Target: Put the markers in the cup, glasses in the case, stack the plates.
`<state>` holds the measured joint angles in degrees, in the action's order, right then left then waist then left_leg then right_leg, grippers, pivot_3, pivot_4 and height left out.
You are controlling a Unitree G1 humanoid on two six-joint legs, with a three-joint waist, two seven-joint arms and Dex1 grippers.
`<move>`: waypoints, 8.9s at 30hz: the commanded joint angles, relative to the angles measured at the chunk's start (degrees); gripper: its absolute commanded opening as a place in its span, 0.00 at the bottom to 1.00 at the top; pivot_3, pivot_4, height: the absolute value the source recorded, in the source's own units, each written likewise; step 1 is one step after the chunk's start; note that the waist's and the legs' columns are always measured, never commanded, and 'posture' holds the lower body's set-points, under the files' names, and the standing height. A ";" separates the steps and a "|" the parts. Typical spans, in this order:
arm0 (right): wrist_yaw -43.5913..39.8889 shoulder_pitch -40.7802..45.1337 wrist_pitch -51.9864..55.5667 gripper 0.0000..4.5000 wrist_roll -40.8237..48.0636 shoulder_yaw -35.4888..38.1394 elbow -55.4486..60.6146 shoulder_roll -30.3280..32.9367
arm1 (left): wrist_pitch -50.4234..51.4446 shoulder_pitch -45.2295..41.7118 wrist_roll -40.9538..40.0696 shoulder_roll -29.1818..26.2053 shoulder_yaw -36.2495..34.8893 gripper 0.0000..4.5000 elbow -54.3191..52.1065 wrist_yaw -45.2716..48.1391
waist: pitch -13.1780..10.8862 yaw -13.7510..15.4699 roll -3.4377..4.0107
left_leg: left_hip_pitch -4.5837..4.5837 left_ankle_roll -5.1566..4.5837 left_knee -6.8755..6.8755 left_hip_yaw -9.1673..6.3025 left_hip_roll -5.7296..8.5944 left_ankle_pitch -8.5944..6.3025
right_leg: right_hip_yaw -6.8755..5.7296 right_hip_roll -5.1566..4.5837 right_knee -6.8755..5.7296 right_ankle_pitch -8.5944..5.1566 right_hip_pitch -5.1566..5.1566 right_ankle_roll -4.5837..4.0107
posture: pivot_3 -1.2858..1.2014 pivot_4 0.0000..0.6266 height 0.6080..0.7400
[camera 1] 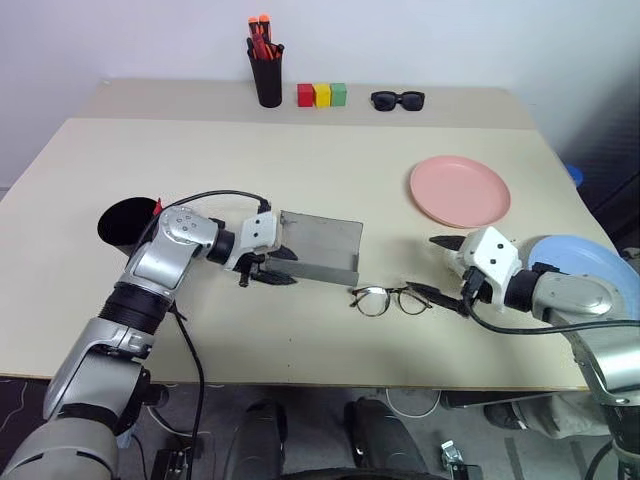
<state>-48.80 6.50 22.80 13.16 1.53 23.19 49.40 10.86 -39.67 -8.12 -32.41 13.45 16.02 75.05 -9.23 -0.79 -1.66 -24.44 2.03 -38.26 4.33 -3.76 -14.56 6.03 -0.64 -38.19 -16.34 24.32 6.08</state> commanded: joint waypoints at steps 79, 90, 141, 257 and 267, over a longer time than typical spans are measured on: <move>0.12 40.75 -26.83 0.02 -28.77 -27.77 -40.41 -24.14 | 12.27 50.23 -12.98 3.57 -19.28 0.52 -46.14 -41.93 | 0.05 -0.43 -0.03 | 0.17 0.01 0.05 0.16 -0.06 0.00 | 0.00 -0.09 -0.07 -0.03 0.01 -0.19 | 0.52 0.24 0.89; -3.92 39.64 -20.21 0.08 -27.67 -27.02 -36.38 -24.84 | 13.62 47.06 -12.99 2.78 -18.55 0.52 -45.88 -42.22 | 0.05 -0.43 -0.03 | 0.17 0.01 0.05 0.16 -0.06 0.00 | 0.00 -0.08 -0.07 -0.01 0.01 -0.17 | 0.52 0.24 0.89; 4.32 -3.63 1.04 0.67 -6.61 3.26 10.53 -10.03 | 35.44 -23.82 -3.89 13.15 -8.37 0.00 24.96 -25.72 | 0.01 -0.18 -0.08 | 0.01 0.01 0.11 -0.04 0.05 0.00 | -0.03 0.04 0.07 0.02 0.02 -0.03 | 0.52 0.24 0.89; 25.24 33.31 -11.37 0.02 -31.34 -15.75 -49.88 -14.99 | 12.29 25.80 -13.88 10.26 -10.20 0.00 -37.43 -36.97 | 0.04 -0.37 0.02 | 0.08 0.01 0.02 0.09 0.01 0.01 | 0.07 -0.03 -0.03 0.04 0.00 -0.04 | 0.52 0.24 0.89; 20.15 23.72 -9.06 0.02 -27.80 -5.72 -24.58 -6.36 | 10.66 23.62 -14.43 12.65 -8.87 0.00 -34.45 -35.56 | 0.02 0.13 0.06 | 0.05 0.01 0.03 0.07 0.02 0.01 | 0.06 -0.04 -0.01 0.04 0.00 -0.03 | 0.52 0.24 0.89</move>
<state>-27.05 31.42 10.81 -17.27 -10.14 -8.07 41.26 23.07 -14.99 -21.93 -20.20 3.87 -18.01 38.76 -9.21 -0.66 -1.61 -24.39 2.03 -38.23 4.40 -3.75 -14.56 6.09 -0.68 -38.19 -16.30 24.32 6.05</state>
